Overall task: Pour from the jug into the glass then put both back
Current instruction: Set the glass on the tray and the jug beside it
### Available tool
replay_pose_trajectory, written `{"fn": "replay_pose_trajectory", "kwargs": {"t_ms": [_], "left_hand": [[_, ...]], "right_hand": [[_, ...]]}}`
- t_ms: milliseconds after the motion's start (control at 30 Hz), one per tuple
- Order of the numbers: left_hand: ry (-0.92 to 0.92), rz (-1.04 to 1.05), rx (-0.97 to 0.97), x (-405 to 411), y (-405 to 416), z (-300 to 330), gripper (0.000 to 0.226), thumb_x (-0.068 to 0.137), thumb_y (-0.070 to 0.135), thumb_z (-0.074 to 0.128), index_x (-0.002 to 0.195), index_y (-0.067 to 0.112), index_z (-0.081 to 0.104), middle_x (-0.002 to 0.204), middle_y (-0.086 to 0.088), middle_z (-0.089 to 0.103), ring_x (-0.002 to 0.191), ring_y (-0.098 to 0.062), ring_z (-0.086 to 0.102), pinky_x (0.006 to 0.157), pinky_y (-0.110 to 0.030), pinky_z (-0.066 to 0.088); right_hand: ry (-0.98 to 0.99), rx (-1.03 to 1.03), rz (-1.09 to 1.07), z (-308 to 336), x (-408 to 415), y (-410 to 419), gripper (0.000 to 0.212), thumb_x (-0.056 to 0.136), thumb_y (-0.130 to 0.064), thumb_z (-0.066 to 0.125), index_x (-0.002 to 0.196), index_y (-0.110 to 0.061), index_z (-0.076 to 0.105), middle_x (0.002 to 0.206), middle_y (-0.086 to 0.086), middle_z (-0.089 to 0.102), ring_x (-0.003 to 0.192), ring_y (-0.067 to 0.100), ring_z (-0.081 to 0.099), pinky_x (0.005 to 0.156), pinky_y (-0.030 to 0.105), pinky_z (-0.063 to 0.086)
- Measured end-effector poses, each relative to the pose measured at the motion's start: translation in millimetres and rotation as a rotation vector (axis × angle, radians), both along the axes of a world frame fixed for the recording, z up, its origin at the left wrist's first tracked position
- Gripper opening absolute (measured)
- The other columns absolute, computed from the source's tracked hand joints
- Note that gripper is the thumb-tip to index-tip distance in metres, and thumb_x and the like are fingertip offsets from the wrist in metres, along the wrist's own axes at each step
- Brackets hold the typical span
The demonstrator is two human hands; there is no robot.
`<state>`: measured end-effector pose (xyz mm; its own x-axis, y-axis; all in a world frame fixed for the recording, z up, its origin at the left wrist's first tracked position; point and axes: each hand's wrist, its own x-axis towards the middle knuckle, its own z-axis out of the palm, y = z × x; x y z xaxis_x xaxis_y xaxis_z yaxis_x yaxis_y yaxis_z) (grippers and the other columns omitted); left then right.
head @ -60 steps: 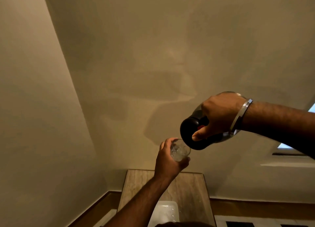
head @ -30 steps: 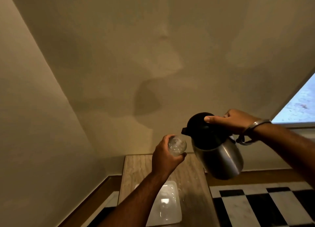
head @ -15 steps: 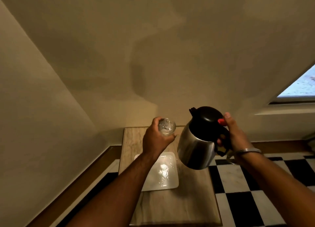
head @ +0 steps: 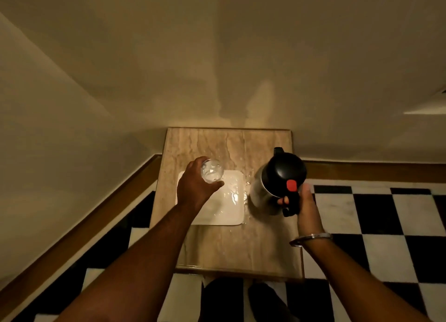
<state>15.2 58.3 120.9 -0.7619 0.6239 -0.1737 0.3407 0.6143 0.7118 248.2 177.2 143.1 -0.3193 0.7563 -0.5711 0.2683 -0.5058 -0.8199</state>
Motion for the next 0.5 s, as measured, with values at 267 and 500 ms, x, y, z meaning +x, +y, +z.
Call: {"fn": "replay_pose_trajectory", "kwargs": {"t_ms": [267,500], "left_hand": [[-0.051,-0.085,-0.128,-7,-20,-110,0.078,0.06,0.031,0.092,0.125,0.024,0.05,0.124,0.006,0.059,0.111,-0.014,0.055,0.088,-0.022,0.036],[-0.089,-0.091,-0.14,-10,-35,-151,0.082,0.061,0.028,0.091,0.13,0.021,0.048,0.13,0.003,0.057,0.117,-0.016,0.053,0.094,-0.024,0.037]], "right_hand": [[-0.05,0.008,-0.068,-99,5,-23,0.073,0.073,-0.085,0.029,0.076,-0.024,0.069,0.061,-0.003,0.068,0.073,0.016,0.066,0.076,0.032,0.045],[0.023,-0.095,-0.077,-138,6,-37,0.096,0.071,-0.073,0.025,0.12,0.002,0.058,0.1,0.019,0.065,0.094,0.02,0.063,0.068,0.018,0.046]]}}
